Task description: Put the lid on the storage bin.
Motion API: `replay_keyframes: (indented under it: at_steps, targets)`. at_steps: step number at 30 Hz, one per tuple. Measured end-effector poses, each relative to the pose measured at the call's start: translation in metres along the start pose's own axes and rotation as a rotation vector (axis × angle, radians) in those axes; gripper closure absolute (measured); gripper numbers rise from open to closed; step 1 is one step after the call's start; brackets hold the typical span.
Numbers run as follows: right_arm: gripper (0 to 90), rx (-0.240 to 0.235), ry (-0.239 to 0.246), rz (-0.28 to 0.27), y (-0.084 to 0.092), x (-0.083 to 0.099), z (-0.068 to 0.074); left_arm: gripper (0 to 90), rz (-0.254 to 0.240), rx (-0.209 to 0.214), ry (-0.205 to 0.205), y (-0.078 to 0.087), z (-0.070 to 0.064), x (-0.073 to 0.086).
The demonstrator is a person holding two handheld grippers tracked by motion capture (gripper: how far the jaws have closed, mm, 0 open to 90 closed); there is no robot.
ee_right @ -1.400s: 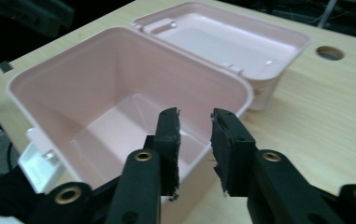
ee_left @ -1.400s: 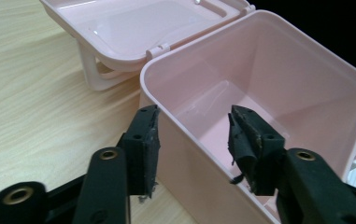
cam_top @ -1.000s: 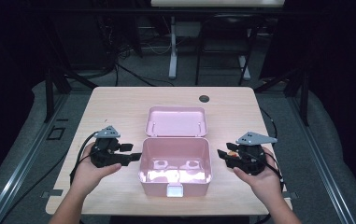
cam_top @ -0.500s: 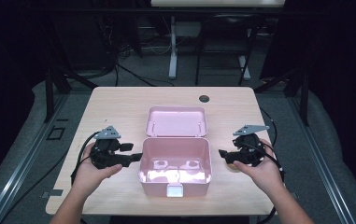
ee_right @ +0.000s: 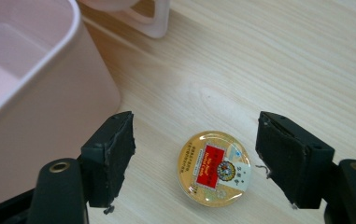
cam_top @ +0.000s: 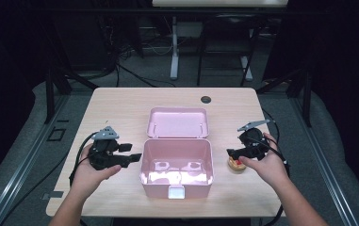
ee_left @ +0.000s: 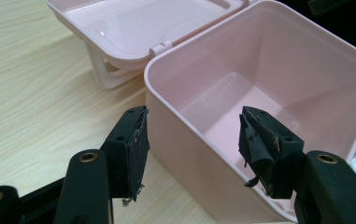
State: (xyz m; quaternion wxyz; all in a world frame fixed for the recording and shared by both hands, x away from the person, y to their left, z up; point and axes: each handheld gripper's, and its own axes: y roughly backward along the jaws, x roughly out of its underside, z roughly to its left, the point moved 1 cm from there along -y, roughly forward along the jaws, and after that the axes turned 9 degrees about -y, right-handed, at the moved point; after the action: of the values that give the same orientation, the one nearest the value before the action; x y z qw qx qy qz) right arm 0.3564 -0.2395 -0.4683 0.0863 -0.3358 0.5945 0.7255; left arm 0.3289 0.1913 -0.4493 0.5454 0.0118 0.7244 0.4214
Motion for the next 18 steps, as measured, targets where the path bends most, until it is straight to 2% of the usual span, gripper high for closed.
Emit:
replay_keyframes:
  at_steps: [2, 8, 15, 18]
  targets:
    - [25.7, 0.005, -0.001, 0.025, -0.003, -0.001, -0.002, 43.3, 0.003, 0.012, 0.004, 0.001, 0.000, 0.000]
    - [23.9, 0.030, -0.003, 0.117, -0.013, -0.003, -0.009, 43.4, 0.004, 0.010, 0.005, 0.000, 0.000, 0.000]
    - [22.2, 0.040, -0.009, 0.173, -0.017, -0.006, -0.014, 43.5, 0.002, -0.003, 0.005, 0.000, 0.002, 0.001]
    - [20.2, 0.036, -0.029, 0.235, -0.021, -0.006, -0.017, 43.6, 0.005, -0.004, 0.007, 0.001, 0.002, 0.001]
